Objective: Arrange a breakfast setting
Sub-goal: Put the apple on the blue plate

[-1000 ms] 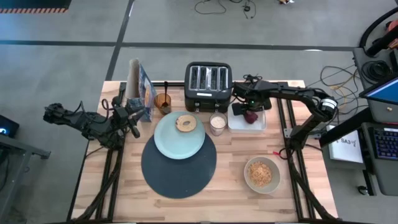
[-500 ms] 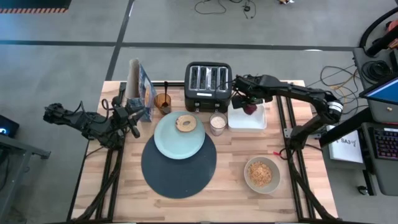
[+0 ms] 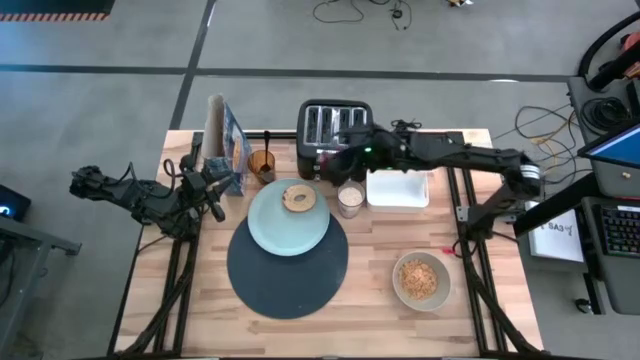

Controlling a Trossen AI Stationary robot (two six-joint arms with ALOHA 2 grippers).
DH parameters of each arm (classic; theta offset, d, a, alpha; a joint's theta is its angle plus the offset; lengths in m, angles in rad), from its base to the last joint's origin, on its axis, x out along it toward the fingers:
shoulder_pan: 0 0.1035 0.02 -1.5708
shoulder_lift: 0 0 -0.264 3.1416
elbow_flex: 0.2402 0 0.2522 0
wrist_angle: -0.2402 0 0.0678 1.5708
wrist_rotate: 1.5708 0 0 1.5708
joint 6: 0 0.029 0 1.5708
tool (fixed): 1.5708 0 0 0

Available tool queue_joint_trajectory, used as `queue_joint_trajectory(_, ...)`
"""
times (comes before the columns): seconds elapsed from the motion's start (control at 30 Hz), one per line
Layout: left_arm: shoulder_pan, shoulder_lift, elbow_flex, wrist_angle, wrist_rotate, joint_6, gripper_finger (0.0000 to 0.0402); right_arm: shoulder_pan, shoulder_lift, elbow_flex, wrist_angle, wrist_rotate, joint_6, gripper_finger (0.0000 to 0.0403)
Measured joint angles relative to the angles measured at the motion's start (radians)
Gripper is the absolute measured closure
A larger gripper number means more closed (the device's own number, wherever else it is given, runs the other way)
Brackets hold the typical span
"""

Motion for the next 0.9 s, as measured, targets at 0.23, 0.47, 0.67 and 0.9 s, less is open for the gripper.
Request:
queue_joint_trajectory(0.23, 0.000, 0.000, 0.000, 0.000, 0.000, 0.000, 0.0349, 0.037, 0.256, 0.296, -0.177, -0.178, -0.133, 0.0225)
queue_joint_trajectory(0.47, 0.000, 0.000, 0.000, 0.000, 0.000, 0.000, 0.0349, 0.056, 0.539, 0.601, -0.455, -0.306, -0.267, 0.0225)
queue_joint_trajectory(0.67, 0.000, 0.000, 0.000, -0.001, 0.000, 0.000, 0.0349, 0.051, 0.726, 0.774, -0.642, -0.367, -0.319, 0.0225)
queue_joint_trajectory(0.9, 0.000, 0.002, 0.000, -0.003, 0.000, 0.000, 0.0349, 0.046, 0.755, 0.756, -0.621, -0.417, -0.359, 0.0225)
